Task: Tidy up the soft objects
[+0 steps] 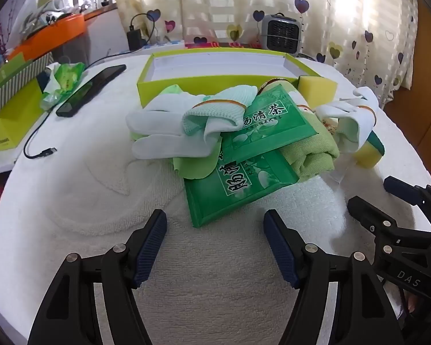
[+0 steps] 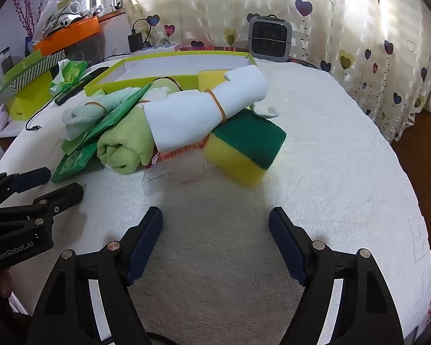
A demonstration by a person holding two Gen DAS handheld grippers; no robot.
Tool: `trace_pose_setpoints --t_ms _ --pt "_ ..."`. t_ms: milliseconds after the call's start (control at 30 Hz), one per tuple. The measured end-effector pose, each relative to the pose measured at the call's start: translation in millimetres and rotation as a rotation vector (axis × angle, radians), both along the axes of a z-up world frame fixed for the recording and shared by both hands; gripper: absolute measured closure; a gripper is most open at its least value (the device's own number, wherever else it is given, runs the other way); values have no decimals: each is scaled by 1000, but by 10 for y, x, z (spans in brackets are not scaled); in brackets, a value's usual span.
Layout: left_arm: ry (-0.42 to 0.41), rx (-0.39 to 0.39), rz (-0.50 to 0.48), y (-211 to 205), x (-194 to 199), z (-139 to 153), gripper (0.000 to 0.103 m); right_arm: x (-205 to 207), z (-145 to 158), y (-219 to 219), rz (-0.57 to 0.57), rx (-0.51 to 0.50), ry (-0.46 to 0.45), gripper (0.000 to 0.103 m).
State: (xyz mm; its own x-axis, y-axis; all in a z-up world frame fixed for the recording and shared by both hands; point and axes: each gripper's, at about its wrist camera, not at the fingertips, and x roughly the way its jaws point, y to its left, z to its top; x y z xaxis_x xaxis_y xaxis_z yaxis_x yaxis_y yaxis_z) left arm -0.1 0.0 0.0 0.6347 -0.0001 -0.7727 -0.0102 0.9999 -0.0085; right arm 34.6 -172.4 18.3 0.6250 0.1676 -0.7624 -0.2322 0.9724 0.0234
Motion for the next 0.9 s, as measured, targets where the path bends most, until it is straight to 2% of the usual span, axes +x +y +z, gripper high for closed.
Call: trace_pose_setpoints --t_ms 367,900 --pt "-18 33 7 -106 -42 4 32 12 2 6 -3 4 -1 26" --pt "-30 21 7 -62 -54 -18 32 4 0 4 -5 5 1 26"
